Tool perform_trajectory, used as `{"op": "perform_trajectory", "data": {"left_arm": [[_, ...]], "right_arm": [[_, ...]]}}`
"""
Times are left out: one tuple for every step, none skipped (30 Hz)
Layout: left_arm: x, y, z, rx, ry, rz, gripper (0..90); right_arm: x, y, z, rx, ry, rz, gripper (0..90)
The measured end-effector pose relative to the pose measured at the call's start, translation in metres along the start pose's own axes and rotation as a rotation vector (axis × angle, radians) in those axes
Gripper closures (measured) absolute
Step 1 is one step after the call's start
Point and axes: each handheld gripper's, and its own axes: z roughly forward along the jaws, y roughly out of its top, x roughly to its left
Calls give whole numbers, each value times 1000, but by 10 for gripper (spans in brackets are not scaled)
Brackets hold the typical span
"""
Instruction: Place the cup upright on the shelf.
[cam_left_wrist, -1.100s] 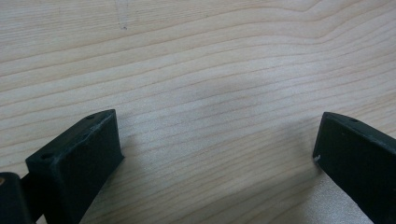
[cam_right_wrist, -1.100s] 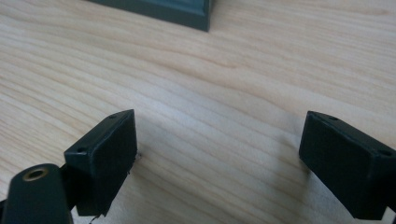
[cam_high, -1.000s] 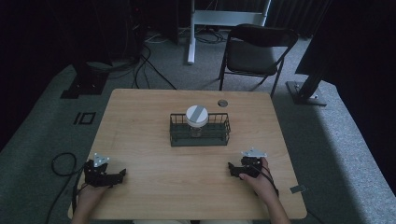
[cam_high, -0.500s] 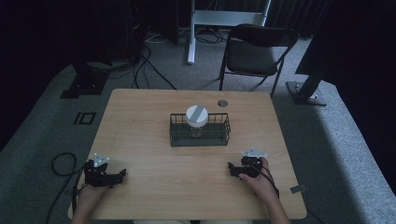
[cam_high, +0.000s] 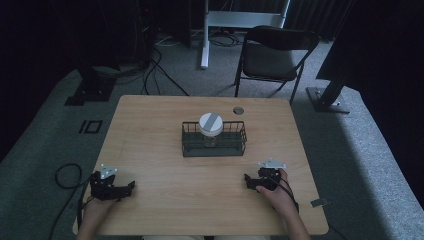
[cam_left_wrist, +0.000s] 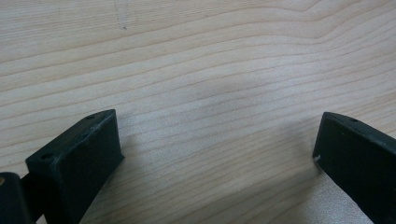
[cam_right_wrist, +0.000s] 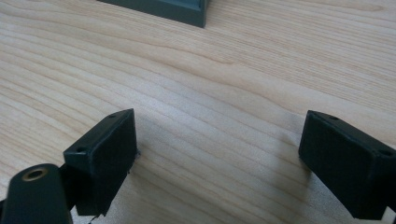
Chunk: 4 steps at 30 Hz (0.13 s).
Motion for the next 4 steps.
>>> {"op": "perform_trajectory", "data": {"left_arm": [[0,0,0,0,0,0,12],[0,0,0,0,0,0,12],[0,0,0,0,0,0,12],[0,0,0,0,0,0,12]], "right_arm": [[0,0,0,0,0,0,110],[0,0,0,0,0,0,110],[0,0,0,0,0,1,110],[0,0,0,0,0,1,110]]}}
